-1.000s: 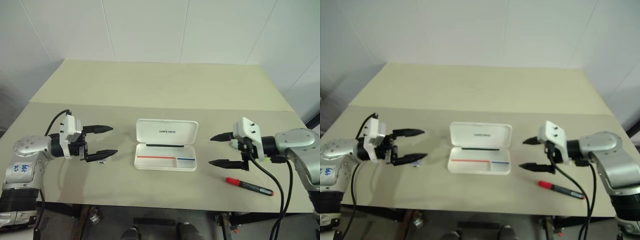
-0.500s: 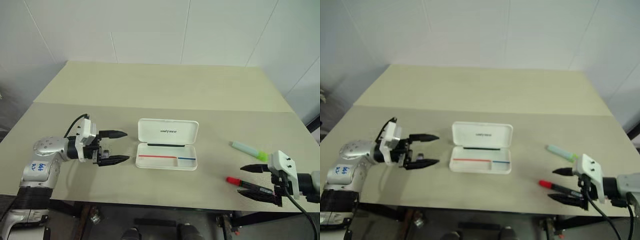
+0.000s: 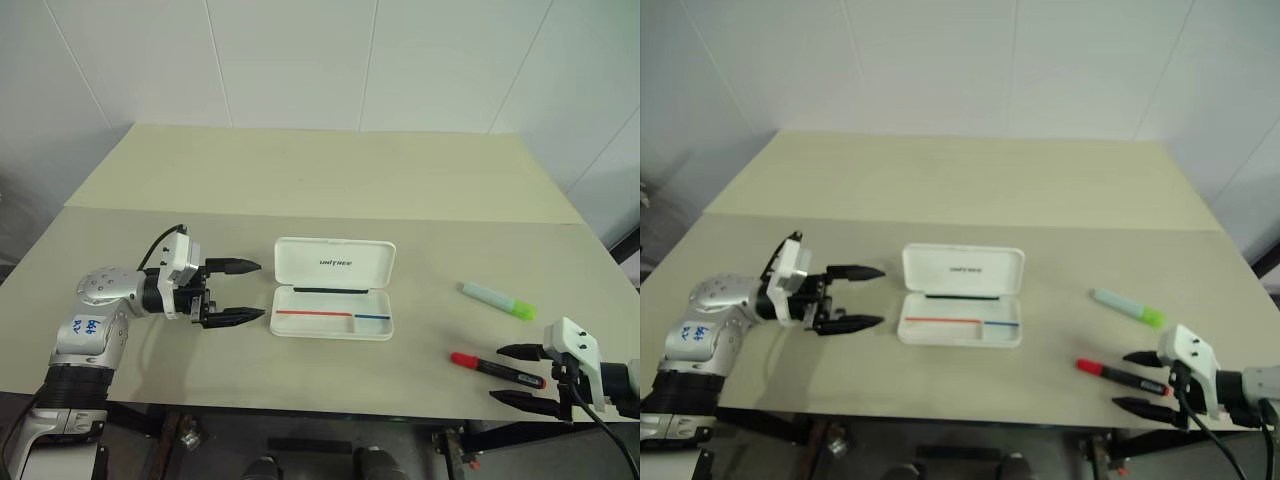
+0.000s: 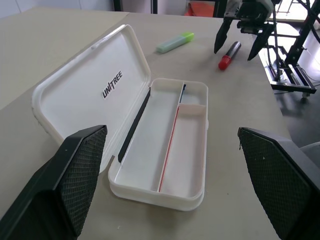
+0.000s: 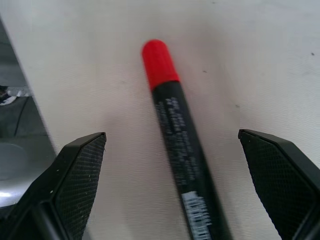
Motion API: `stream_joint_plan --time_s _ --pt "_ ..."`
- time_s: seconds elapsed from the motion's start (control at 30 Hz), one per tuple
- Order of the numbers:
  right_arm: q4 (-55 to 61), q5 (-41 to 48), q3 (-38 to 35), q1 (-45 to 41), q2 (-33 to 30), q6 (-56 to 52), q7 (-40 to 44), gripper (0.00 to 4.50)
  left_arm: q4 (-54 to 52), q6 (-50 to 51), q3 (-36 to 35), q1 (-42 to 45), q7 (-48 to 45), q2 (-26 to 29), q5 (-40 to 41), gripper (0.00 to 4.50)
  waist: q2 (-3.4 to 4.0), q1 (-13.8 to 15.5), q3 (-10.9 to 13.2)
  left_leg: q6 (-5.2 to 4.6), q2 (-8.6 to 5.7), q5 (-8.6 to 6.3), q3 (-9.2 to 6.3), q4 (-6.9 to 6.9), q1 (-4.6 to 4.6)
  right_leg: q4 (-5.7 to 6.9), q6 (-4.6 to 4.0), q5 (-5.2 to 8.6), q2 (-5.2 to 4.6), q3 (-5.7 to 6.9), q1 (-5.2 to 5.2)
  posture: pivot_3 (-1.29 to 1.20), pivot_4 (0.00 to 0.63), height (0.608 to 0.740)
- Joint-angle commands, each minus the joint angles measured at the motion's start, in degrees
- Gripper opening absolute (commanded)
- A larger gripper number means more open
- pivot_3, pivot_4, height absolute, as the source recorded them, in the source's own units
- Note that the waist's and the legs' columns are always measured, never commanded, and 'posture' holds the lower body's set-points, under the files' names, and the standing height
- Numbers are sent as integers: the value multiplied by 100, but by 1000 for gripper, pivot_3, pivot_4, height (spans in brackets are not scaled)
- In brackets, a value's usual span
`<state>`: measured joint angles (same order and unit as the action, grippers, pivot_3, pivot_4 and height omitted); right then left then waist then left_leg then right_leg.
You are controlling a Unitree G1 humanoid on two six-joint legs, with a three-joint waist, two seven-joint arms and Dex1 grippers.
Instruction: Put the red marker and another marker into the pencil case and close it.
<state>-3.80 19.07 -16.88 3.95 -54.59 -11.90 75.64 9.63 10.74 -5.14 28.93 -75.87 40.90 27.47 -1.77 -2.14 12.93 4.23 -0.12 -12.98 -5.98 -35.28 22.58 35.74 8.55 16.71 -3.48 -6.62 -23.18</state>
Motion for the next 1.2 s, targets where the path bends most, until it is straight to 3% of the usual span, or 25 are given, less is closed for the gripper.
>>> stream_joint_plan --time_s 0.03,0.2,0.37,0.43,0.83,1.2 --pt "-298 -64 123 -204 -93 239 83 4475 -127 -80 -119 63 7 70 23 4500 -1 -11 0 0 1 0 0 0 -5 0 2 -1 1 0 5 0 150 740" --pt "-521 4 260 -385 -67 383 193 2923 -221 -79 -197 -33 69 107 39 4500 0 -25 0 0 1 0 0 0 -30 -15 -7 4 0 0 42 0 150 740" --pt "-576 59 300 -466 -53 487 214 1035 -268 -79 -234 -86 108 125 49 4500 0 -26 0 0 0 -1 0 0 -31 -15 -6 3 -1 0 44 0 150 740" --pt "-602 38 297 -516 -32 595 185 573 -274 -88 -244 -98 129 118 48 4500 0 -34 0 0 1 -1 0 0 -31 -15 -4 2 -1 0 44 0 150 740" --pt "-190 195 423 -1328 26 766 63 573 -177 -256 -252 -130 77 204 -37 4500 0 -109 0 0 1 -1 0 3 -31 -15 0 0 -1 0 44 0 150 740" --pt "429 -126 1562 -3062 393 293 -223 573 281 -564 -494 -198 11 512 -139 4500 2 -112 2 1 3 -2 -1 10 -32 -21 -2 2 -2 3 42 0 150 740"
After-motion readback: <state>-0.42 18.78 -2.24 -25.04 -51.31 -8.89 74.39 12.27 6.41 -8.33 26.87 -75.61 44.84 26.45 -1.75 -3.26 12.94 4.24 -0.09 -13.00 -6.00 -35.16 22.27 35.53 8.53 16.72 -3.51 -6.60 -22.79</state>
